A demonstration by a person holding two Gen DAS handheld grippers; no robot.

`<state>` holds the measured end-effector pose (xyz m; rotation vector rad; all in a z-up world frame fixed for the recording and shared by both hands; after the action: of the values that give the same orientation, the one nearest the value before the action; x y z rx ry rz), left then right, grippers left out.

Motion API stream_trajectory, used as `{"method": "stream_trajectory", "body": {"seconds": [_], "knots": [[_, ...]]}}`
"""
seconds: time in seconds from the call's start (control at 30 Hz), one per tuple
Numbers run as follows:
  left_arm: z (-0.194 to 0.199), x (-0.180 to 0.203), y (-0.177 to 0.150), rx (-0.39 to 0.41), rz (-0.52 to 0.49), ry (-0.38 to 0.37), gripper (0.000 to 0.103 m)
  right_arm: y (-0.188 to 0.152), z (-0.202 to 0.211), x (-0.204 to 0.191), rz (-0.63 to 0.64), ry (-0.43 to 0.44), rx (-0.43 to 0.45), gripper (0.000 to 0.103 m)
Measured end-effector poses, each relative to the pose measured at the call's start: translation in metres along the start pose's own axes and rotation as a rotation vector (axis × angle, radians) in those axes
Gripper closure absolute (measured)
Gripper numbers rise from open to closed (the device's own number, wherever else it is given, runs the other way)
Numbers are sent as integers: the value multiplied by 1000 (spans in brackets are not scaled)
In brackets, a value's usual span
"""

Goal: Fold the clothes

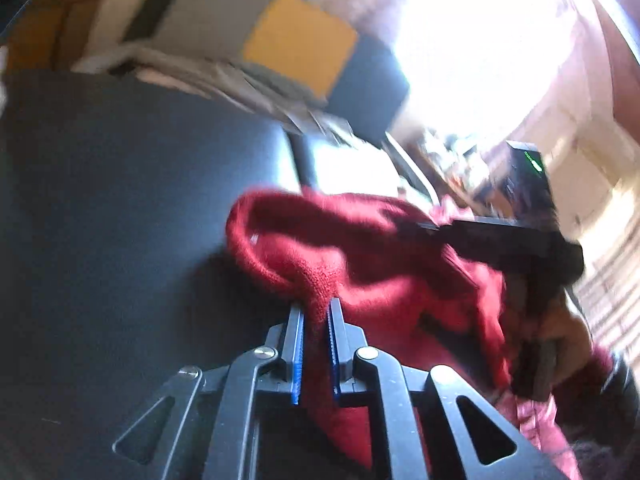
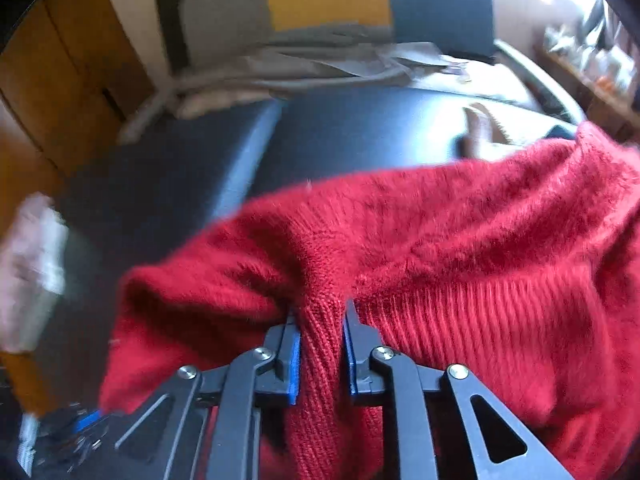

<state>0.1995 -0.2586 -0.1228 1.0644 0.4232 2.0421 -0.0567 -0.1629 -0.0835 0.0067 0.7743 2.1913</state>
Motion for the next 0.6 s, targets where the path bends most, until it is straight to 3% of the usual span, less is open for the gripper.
{"method": "stream_trajectory", "body": {"seconds": [0.13,0.23,0.3,0.4,0.47,0.5,0.57,0.6], "knots": [[37,-37,35,125,40,83,94,25,22,-66,64,179,73,89],[50,-68,70,189,88,161,94,62,25,-109,123,226,118,89],[52,-84,94,233,85,226,94,86,22,-108,124,180,135,89],[42,-105,126,231,85,343,93,123,16,-104,123,103,160,86],[28,-120,146,194,93,405,90,147,12,-101,122,52,177,73],[28,-125,149,192,104,419,89,159,10,-99,121,27,185,55],[27,-133,152,189,127,442,89,183,6,-96,120,-24,201,40],[31,-132,145,198,128,452,87,179,10,-86,133,-41,212,35]]}}
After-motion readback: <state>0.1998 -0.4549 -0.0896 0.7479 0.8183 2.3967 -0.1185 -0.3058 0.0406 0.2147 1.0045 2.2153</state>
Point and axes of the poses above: each gripper's, at about its wrist camera, not at the fingertips, and z roughly against the way its jaws point, x to its right, y to its top, the point moved 1 cm from there along -z, roughly the way its jaws point, and after that the axes turned 2 degrees about z, right-handed, at the moved point
